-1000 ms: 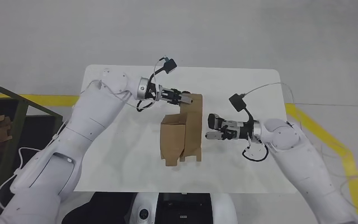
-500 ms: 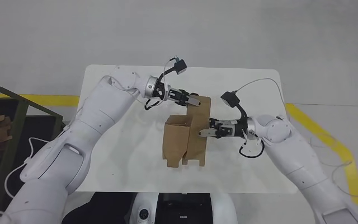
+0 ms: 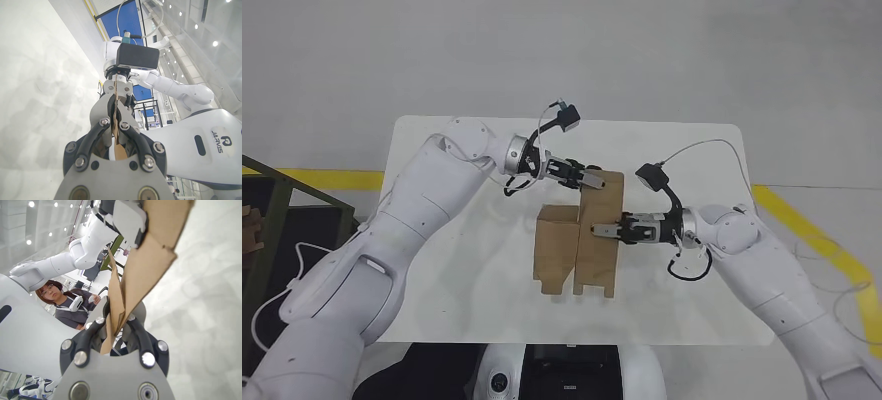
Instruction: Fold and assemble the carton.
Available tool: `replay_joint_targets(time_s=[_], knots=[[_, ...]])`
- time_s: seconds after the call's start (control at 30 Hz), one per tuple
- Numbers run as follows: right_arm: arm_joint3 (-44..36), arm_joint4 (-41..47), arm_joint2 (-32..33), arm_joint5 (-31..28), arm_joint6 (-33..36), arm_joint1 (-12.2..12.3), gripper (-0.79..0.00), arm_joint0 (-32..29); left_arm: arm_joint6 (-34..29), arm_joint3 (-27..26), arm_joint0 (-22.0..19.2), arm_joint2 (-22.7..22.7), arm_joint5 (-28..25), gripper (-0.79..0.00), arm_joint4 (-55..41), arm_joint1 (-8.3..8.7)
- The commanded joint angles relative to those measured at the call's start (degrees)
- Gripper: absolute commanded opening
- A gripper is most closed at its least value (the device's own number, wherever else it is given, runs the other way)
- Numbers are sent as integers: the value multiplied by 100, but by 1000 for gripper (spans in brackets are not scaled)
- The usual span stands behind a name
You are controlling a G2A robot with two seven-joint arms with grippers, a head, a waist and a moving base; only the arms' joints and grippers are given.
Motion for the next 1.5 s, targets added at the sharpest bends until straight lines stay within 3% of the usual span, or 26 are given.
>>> replay_joint_targets(time_s=[0.0, 0.03, 0.23, 0.43, 0.77, 1.37, 1.47], knots=[[25, 8, -28, -11, -11, 1, -785, 24, 11, -40, 7, 0, -10, -360, 0, 16], [36, 7, -41, -14, -15, 2, -785, 36, 13, -69, 11, 1, -12, 0, -5, 24], [76, 36, -102, -38, -38, 11, -785, 93, 43, -192, 33, -88, -42, 0, -123, 96], [124, 101, -10, -78, -79, 61, -785, 80, 318, -128, 141, -489, -317, 0, -102, 272], [-60, 149, 905, 177, -488, 295, -785, -369, 451, -201, 659, -1267, -448, 0, -392, 557], [-91, 116, 961, 194, -506, 310, -785, -402, 478, -245, 717, -1318, -451, 0, -389, 571], [-285, 123, 906, 467, -831, 271, -785, -481, 573, -278, 748, -1325, -422, 0, -359, 571]])
